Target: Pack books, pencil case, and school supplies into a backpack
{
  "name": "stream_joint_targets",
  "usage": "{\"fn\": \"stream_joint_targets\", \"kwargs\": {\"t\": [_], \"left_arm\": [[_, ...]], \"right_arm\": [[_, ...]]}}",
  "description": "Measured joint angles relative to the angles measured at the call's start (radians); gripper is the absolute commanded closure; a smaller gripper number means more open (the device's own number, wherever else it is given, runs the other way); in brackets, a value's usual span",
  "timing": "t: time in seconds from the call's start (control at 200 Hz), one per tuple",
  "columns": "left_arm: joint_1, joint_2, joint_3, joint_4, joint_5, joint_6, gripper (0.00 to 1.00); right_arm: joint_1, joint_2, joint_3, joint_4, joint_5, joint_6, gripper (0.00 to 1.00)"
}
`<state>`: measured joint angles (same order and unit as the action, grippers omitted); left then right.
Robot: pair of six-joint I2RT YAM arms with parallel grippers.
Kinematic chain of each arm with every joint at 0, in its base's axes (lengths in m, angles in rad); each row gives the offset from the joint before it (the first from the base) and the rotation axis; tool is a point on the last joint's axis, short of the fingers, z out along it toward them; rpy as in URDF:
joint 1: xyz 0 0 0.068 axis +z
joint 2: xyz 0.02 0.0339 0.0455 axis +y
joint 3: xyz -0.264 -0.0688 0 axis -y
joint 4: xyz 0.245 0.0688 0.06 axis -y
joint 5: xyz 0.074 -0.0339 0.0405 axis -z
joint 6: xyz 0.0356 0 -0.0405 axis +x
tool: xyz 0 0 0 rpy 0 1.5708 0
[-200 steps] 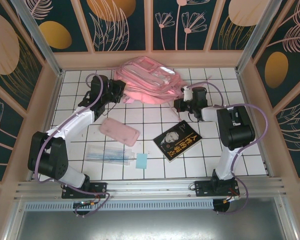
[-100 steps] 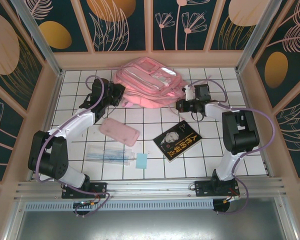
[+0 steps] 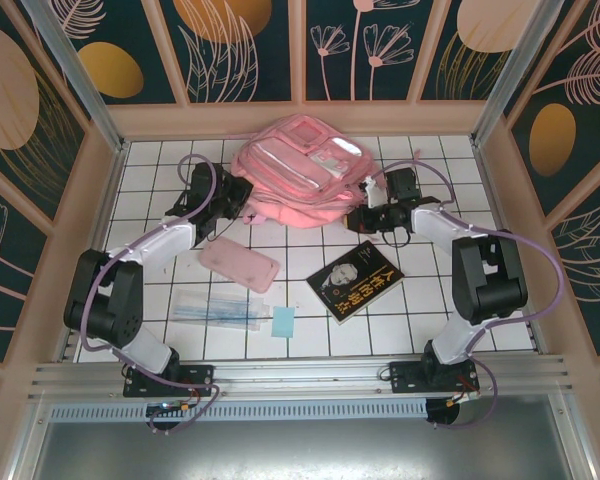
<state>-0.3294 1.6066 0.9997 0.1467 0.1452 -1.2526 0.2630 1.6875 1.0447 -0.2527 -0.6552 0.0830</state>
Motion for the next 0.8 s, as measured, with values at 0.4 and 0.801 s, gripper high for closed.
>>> {"fn": "stream_joint_targets", "kwargs": {"t": [0.4, 0.801], "left_arm": [[-0.045, 0.049, -0.058, 0.083, -0.04, 0.006, 1.0], [-0.122, 0.119, -0.076, 0.212, -0.064, -0.053, 1.0]], "right_arm": [[0.147, 0.0, 0.033, -0.089, -0.005, 0.094, 1.0], [0.291, 0.111, 0.243, -0.066, 0.001, 0.274, 1.0]]}}
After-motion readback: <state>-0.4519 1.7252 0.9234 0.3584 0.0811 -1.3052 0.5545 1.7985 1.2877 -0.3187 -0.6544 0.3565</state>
